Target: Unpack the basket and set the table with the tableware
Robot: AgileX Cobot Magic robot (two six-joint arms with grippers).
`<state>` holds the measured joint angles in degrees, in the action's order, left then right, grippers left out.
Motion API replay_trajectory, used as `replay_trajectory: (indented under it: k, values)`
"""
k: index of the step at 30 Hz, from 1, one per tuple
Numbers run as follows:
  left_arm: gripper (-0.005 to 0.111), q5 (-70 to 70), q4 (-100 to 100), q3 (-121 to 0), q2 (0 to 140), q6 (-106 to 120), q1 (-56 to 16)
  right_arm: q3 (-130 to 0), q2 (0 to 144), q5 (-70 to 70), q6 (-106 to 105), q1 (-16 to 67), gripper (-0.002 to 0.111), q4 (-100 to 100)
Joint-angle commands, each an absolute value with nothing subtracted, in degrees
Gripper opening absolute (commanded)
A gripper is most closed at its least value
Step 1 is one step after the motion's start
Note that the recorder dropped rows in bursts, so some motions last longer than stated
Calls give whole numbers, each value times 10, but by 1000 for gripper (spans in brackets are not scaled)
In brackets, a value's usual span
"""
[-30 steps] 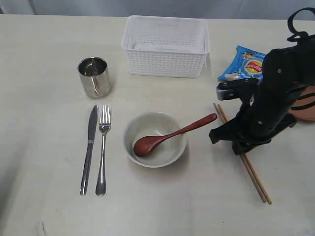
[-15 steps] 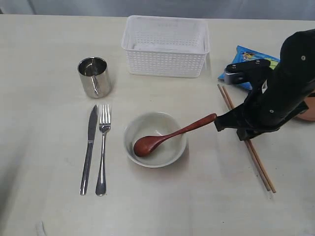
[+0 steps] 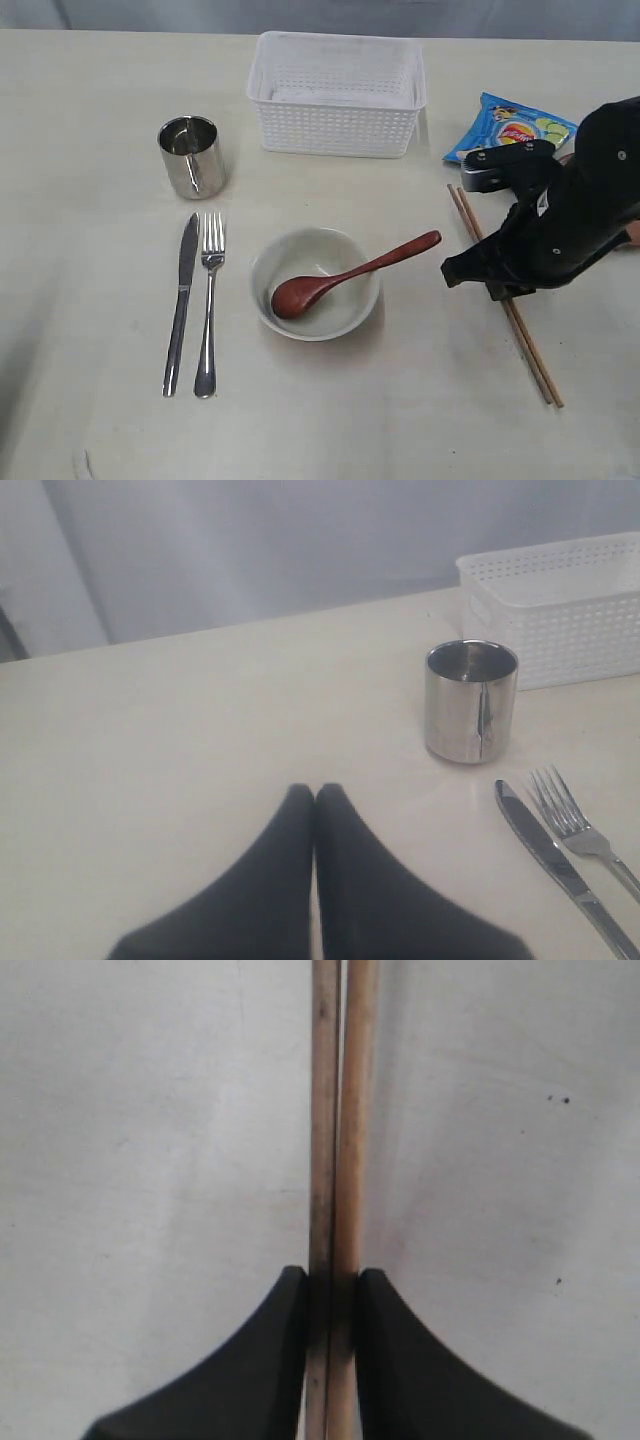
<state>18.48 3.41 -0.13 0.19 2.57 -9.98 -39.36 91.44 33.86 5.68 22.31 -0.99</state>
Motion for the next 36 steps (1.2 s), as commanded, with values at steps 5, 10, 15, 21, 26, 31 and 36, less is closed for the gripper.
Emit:
replay_trajectory:
  k: [5, 10, 15, 21, 26, 31, 36]
  values:
    - [0, 185, 29, 0, 0, 25, -98, -393, 911, 331, 46, 223, 28, -12]
    - [0, 185, 29, 0, 0, 25, -98, -393, 911, 332, 47, 223, 55, -14]
    - [0, 185, 29, 0, 0, 25, -98, -399, 911, 342, 43, 224, 54, 0]
    - [0, 185, 29, 0, 0, 25, -98, -402, 911, 345, -11, 249, 50, 8]
    - [0, 185, 29, 0, 0, 25, -98, -414, 911, 370, 39, 212, 32, -15]
    - [0, 185, 29, 0, 0, 25, -98, -419, 911, 382, 22, 180, 32, -15]
    - [0, 185, 29, 0, 0, 25, -98, -419, 931, 386, -10, 184, 32, 0]
